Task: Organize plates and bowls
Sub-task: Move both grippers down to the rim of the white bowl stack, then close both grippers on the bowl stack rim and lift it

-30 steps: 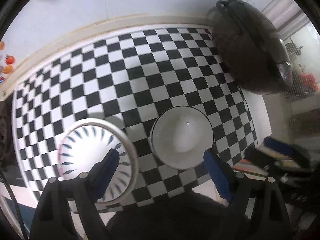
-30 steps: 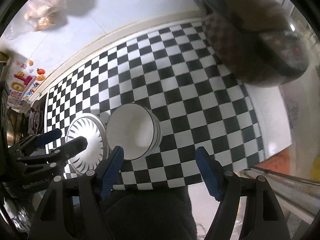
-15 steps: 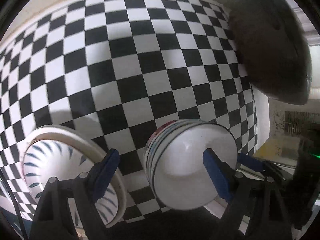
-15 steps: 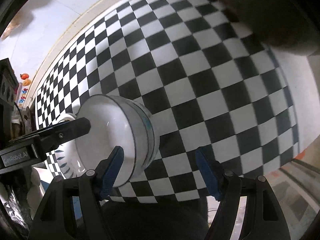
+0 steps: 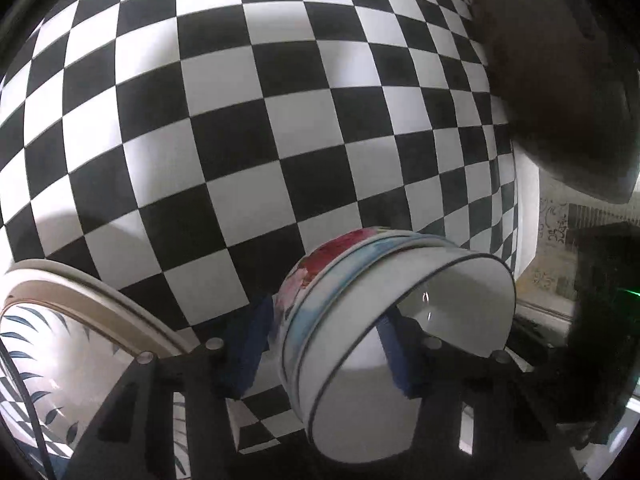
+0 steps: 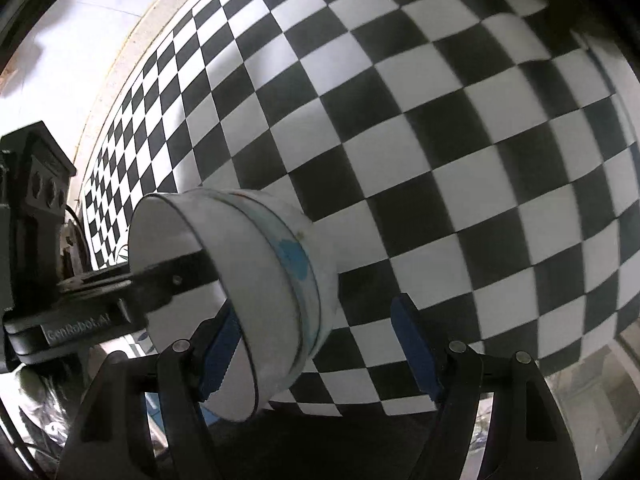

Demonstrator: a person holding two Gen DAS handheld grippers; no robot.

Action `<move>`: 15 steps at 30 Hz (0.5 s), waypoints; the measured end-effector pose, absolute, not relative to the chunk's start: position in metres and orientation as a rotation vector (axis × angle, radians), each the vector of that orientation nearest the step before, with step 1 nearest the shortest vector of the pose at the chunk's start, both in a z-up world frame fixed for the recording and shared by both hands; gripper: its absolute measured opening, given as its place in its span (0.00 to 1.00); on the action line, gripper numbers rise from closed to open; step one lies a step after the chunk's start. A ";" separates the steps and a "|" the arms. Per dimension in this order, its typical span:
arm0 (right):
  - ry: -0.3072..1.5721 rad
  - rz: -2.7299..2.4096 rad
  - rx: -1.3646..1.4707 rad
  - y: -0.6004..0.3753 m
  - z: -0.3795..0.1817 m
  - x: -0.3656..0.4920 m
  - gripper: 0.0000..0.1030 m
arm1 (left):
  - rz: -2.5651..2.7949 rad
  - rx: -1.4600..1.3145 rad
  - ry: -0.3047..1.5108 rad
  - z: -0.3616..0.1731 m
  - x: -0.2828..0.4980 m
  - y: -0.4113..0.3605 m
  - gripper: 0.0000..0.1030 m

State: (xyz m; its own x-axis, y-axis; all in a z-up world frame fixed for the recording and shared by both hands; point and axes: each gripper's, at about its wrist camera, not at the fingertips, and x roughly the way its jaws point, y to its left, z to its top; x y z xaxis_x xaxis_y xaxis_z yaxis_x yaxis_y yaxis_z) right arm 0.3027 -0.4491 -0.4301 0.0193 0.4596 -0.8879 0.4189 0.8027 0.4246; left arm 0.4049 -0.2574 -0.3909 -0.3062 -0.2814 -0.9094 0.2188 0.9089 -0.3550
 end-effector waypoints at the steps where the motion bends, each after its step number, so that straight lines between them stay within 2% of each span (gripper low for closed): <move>1: 1.601 0.043 0.729 -0.448 -0.434 0.303 0.74 | -0.497 -0.051 1.819 -0.392 0.406 -0.257 0.48; 9: 1.641 0.165 0.902 -0.429 -0.471 0.312 0.69 | -0.561 -0.096 1.857 -0.403 0.412 -0.251 0.50; 15: 1.627 0.168 0.938 -0.427 -0.475 0.314 0.68 | -0.541 -0.097 1.831 -0.400 0.410 -0.252 0.51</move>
